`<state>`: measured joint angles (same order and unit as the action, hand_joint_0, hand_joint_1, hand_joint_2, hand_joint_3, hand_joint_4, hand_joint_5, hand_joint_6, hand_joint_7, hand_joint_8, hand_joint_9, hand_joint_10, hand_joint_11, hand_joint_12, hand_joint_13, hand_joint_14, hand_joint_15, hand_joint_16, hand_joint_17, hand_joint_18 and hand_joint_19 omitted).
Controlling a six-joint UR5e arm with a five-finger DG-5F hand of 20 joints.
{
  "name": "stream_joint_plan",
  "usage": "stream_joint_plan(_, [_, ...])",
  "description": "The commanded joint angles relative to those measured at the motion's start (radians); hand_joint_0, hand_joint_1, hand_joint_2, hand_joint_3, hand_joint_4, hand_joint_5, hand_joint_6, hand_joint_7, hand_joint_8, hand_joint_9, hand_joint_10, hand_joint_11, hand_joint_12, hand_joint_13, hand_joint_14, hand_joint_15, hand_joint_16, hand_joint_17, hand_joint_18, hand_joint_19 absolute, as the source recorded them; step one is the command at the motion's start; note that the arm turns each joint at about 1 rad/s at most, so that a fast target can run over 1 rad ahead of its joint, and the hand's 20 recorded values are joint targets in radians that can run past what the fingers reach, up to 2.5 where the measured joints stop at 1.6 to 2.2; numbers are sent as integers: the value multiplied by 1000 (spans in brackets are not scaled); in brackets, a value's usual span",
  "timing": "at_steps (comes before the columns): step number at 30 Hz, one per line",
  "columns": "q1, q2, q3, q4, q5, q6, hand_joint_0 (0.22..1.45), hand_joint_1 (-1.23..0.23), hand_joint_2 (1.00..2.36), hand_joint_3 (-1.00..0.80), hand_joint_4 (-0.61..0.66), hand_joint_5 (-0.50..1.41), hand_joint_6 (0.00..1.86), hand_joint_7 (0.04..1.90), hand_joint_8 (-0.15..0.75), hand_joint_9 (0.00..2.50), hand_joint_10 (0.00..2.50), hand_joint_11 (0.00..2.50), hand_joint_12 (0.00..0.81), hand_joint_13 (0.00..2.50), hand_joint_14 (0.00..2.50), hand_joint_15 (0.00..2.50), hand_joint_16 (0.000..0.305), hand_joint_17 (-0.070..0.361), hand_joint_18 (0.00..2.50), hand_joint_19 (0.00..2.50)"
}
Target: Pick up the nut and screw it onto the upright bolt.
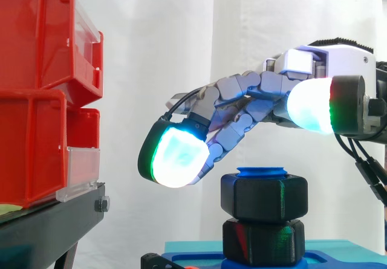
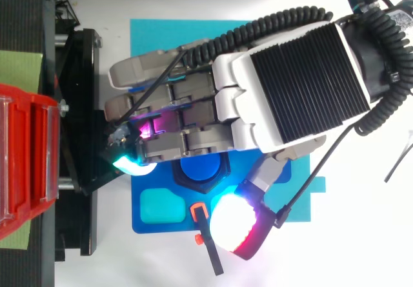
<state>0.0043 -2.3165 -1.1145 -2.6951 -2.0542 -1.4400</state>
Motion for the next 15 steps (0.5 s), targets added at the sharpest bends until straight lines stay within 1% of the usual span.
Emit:
stream_joint_plan(1, [0, 0, -1, -9, -1, 0, 515, -61, 1000, -500, 236, -85, 503, 829, 232, 696, 0, 0, 281, 371, 0, 0, 30, 67, 35, 0])
stream_joint_plan(3, [0, 0, -2, -20, -1, 0, 518, -61, 1000, -500, 241, -80, 504, 866, 232, 697, 0, 0, 280, 376, 0, 0, 30, 67, 34, 0])
stream_joint_plan(8, [-6, 0, -13, -12, -9, 0, 521, -64, 1000, -500, 263, -72, 504, 956, 237, 711, 0, 0, 278, 387, 0, 0, 29, 66, 44, 0])
stream_joint_plan(10, [-7, 0, -16, -6, -12, 0, 526, -69, 1000, -500, 256, -63, 504, 1028, 242, 720, 0, 0, 275, 395, 0, 0, 28, 63, 54, 0])
stream_joint_plan(15, [-12, -1, -18, -6, -17, 0, 532, -83, 1000, -500, 239, -54, 505, 1140, 251, 751, 0, 0, 269, 427, 0, 0, 27, 60, 70, 0])
